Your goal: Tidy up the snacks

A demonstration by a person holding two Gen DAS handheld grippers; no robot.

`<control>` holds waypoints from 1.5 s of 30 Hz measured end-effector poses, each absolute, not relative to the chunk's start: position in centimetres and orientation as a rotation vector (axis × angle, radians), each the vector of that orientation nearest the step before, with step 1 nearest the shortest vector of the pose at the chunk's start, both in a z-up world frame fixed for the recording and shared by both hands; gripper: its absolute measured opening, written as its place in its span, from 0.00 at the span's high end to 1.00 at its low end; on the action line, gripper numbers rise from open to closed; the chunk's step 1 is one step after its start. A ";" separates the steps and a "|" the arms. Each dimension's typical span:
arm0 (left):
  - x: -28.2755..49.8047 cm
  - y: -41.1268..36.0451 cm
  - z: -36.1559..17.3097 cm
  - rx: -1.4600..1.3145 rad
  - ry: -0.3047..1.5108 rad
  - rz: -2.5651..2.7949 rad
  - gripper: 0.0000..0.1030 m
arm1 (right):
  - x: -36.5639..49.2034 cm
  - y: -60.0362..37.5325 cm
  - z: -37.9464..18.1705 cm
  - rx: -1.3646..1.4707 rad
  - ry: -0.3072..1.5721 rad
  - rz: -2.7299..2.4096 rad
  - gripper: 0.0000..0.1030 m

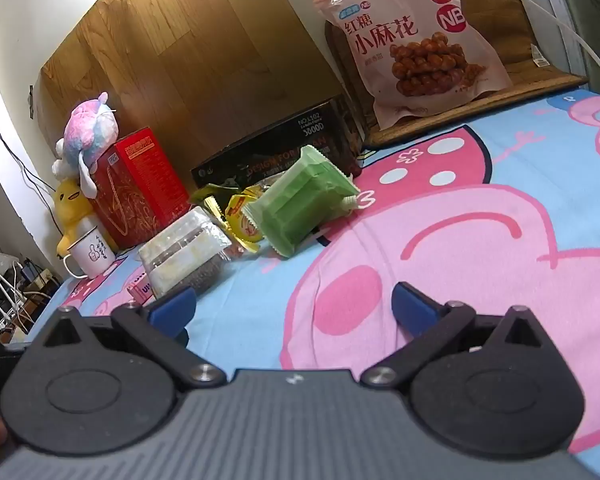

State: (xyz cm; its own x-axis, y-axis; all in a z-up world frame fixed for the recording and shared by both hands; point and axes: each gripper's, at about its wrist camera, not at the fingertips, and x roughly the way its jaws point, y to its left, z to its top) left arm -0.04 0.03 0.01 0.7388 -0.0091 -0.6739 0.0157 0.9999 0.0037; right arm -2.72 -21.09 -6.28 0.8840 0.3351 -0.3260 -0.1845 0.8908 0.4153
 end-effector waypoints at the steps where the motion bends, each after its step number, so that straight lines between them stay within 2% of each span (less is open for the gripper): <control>1: 0.0 0.0 0.0 0.008 0.740 -0.014 0.00 | -2.8 -21.0 -6.2 0.386 0.404 0.277 0.00; 9: -1.1 1.7 0.5 -0.044 0.704 -0.066 0.00 | -3.3 -19.7 -5.8 0.351 0.414 0.271 0.00; 11: -1.7 3.3 0.8 -0.065 0.647 -0.024 0.00 | -2.8 -18.7 -5.6 0.264 0.437 0.262 0.00; 15: -2.6 6.5 2.1 -0.056 0.463 0.132 0.00 | -2.9 -15.0 -4.5 -0.007 0.385 0.335 0.09; 17: -2.3 7.8 2.5 -0.097 0.431 0.148 0.00 | -2.7 -12.7 -4.1 -0.165 0.334 0.364 0.13; 20: -1.5 9.5 1.5 -0.236 0.441 0.149 0.00 | -1.1 -9.6 -3.9 -0.286 0.317 0.421 0.14; 25: -2.6 12.1 1.3 -0.385 0.400 0.140 0.01 | 1.8 -4.9 -4.1 -0.389 0.345 0.444 0.11; 27: -2.7 12.3 1.3 -0.387 0.382 0.126 0.00 | 2.2 -3.5 -4.5 -0.440 0.349 0.441 0.07; 30: -3.2 12.0 1.5 -0.360 0.356 0.110 0.00 | 3.7 -2.2 -5.1 -0.498 0.372 0.374 0.09; 31: -3.4 11.9 1.7 -0.351 0.350 0.104 0.00 | 4.1 -2.5 -5.0 -0.480 0.369 0.348 0.12; 34: -3.4 11.6 2.1 -0.340 0.345 0.093 0.00 | 4.7 -5.2 -4.1 -0.318 0.408 0.357 0.32; 37: -3.4 12.0 2.1 -0.338 0.350 0.078 0.00 | 4.8 -9.7 -2.7 -0.037 0.468 0.419 0.46; 39: -3.4 12.0 2.1 -0.337 0.350 0.072 0.00 | 4.7 -13.9 -2.3 0.251 0.528 0.472 0.51; 42: -3.2 11.8 2.1 -0.327 0.364 0.050 0.00 | 4.6 -19.9 -3.7 0.674 0.609 0.537 0.65; 44: -2.8 11.5 2.2 -0.308 0.390 0.012 0.00 | 4.1 -22.6 -4.9 0.843 0.636 0.514 0.63; 45: -2.5 11.2 2.4 -0.298 0.404 -0.016 0.00 | 3.8 -23.3 -5.1 0.861 0.632 0.494 0.58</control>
State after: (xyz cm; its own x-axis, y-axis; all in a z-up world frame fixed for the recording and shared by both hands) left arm -2.50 11.20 2.38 0.9201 -0.0739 -0.3846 -0.0438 0.9564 -0.2886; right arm 3.75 -23.34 -5.09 0.7140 0.6296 -0.3064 -0.1456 0.5616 0.8145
